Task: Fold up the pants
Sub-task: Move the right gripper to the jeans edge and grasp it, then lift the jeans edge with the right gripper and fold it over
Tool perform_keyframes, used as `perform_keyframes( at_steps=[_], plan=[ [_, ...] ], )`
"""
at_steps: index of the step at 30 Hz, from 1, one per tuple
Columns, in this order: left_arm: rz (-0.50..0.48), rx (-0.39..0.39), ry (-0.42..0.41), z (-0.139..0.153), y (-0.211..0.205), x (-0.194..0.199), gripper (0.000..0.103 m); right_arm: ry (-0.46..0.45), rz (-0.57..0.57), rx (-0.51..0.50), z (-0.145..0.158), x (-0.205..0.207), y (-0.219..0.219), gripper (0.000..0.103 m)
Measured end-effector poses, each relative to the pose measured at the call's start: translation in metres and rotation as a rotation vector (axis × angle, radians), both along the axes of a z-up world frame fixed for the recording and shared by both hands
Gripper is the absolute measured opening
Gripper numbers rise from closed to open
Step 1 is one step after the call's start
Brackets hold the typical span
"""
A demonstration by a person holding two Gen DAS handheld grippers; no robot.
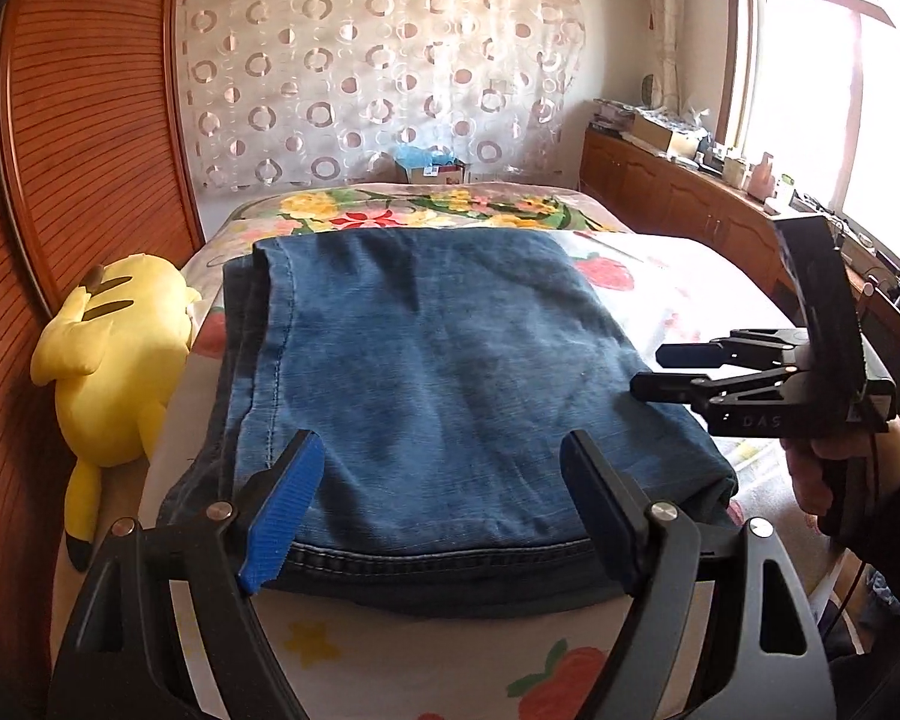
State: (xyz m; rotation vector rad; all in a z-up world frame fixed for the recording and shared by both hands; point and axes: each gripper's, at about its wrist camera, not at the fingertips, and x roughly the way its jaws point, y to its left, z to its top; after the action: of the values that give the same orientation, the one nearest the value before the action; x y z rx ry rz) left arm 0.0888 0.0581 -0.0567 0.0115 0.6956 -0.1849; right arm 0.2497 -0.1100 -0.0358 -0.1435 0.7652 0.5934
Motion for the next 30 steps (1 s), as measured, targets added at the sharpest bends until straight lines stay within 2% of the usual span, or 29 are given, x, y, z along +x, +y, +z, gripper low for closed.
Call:
perform_keyframes(
  at_steps=[5, 11, 15, 16, 17, 19, 22, 27, 30],
  plan=[
    [-0.002, 0.004, 0.011, -0.004, -0.003, 0.001, 0.082, 0.049, -0.013, 0.037, -0.007, 0.009, -0.004, 0.053],
    [0.014, 0.000, 0.037, -0.015, 0.002, 0.005, 0.082, 0.049, -0.003, 0.056, -0.008, 0.016, -0.003, 0.052],
    [0.018, -0.004, 0.037, -0.016, 0.005, 0.004, 0.082, 0.077, 0.024, 0.075, -0.012, 0.020, 0.002, 0.036],
    [0.018, -0.003, 0.034, -0.014, 0.004, 0.004, 0.082, 0.083, 0.031, 0.073, -0.012, 0.020, 0.003, 0.029],
    [0.018, -0.002, 0.031, -0.013, 0.004, 0.003, 0.082, 0.090, 0.040, 0.067, -0.012, 0.021, 0.005, 0.019],
    [0.018, 0.000, 0.025, -0.011, 0.004, 0.002, 0.082, 0.091, 0.054, 0.050, -0.011, 0.022, 0.008, 0.008],
    [0.021, 0.000, 0.018, -0.008, 0.004, 0.002, 0.082, 0.034, 0.073, 0.017, 0.000, 0.018, 0.012, 0.005],
    [0.036, -0.013, -0.019, 0.006, 0.007, -0.004, 0.082, -0.067, 0.079, 0.091, 0.043, 0.007, 0.002, 0.004],
    [0.050, -0.015, -0.043, 0.016, 0.010, -0.008, 0.082, -0.141, 0.096, 0.095, 0.069, -0.002, 0.005, 0.004]
  ],
)
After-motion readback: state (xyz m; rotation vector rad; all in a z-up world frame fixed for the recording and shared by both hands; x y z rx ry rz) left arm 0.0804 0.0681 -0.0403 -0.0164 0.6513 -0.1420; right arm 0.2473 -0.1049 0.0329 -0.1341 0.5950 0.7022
